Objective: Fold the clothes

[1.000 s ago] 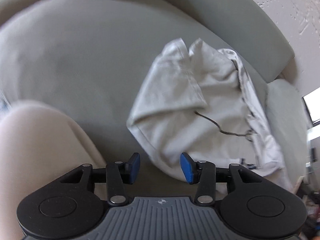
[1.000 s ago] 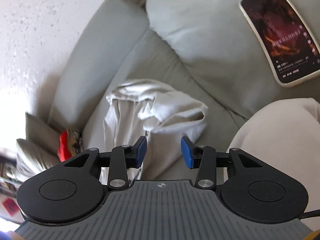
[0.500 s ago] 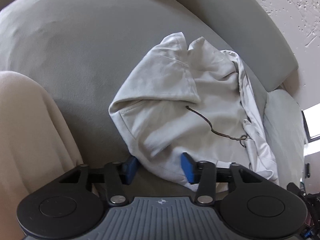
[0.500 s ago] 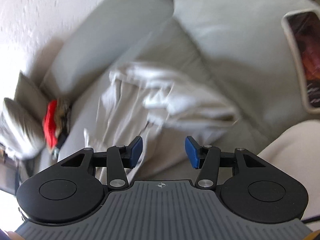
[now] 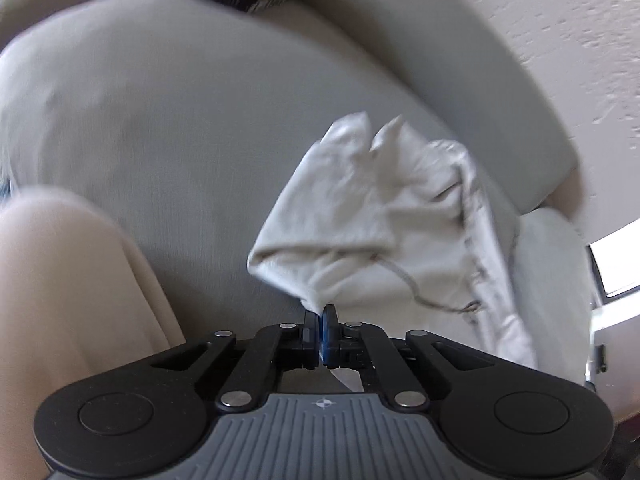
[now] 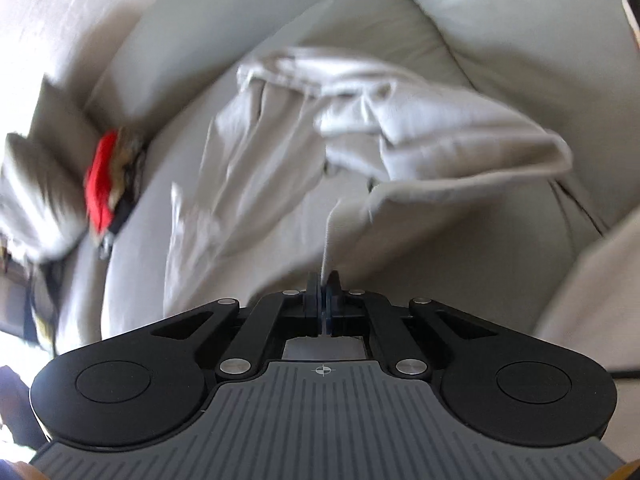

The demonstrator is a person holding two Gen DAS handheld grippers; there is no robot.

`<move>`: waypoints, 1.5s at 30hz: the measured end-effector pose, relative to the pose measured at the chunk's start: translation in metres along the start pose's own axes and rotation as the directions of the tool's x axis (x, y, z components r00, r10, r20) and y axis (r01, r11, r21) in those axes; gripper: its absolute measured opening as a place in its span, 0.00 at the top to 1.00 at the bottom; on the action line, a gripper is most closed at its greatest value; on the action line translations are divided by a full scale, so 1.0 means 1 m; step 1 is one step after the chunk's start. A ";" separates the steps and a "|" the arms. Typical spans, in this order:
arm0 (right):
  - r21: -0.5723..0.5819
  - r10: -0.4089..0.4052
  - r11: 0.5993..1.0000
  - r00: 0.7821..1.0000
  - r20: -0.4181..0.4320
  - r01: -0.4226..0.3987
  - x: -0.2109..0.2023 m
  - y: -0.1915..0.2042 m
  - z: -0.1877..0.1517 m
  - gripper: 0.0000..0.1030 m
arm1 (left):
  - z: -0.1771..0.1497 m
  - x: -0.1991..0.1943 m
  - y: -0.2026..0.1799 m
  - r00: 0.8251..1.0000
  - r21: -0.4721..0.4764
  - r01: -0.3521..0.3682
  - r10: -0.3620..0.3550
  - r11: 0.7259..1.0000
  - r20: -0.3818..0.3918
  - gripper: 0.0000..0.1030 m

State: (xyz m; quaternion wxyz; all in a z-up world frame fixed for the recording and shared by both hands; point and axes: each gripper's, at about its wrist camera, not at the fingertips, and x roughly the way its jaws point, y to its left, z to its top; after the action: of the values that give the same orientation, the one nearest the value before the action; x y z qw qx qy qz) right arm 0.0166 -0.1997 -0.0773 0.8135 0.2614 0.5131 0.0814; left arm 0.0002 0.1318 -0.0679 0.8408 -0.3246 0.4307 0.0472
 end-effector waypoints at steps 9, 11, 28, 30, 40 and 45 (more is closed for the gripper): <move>0.076 0.016 0.997 1.000 0.001 -0.016 -0.025 -0.023 -0.021 0.63 | -0.004 0.001 0.022 0.986 -0.014 -0.068 0.065 0.998 -0.151 0.72; 0.080 0.056 0.995 0.998 0.025 -0.058 -0.027 -0.019 -0.020 0.61 | -0.004 0.005 0.034 0.993 -0.134 -0.015 -0.001 0.991 -0.118 0.72; 0.073 0.138 0.986 0.983 0.119 -0.147 -0.039 -0.023 -0.025 0.58 | -0.002 0.016 0.048 0.987 -0.263 0.109 -0.072 0.959 0.146 1.00; 0.097 0.116 0.987 0.983 0.143 -0.131 -0.043 -0.031 -0.022 0.58 | -0.002 0.013 0.045 0.990 -0.251 0.086 -0.054 0.964 0.131 1.00; 0.355 -0.056 0.933 0.954 0.295 -0.055 -0.061 -0.094 -0.013 0.52 | 0.001 0.037 0.035 0.993 -0.239 0.112 -0.097 0.965 0.071 0.63; 0.356 -0.144 0.934 0.956 0.254 0.046 -0.047 -0.111 -0.007 0.54 | -0.004 0.049 0.025 0.997 -0.165 0.073 -0.068 0.984 0.033 0.98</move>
State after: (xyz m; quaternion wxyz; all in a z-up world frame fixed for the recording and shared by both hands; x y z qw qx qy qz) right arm -0.0256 -0.3103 -0.0990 0.8214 0.3836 0.4129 -0.0871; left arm 0.0191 0.1391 -0.1194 0.8178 -0.4079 0.4019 0.0576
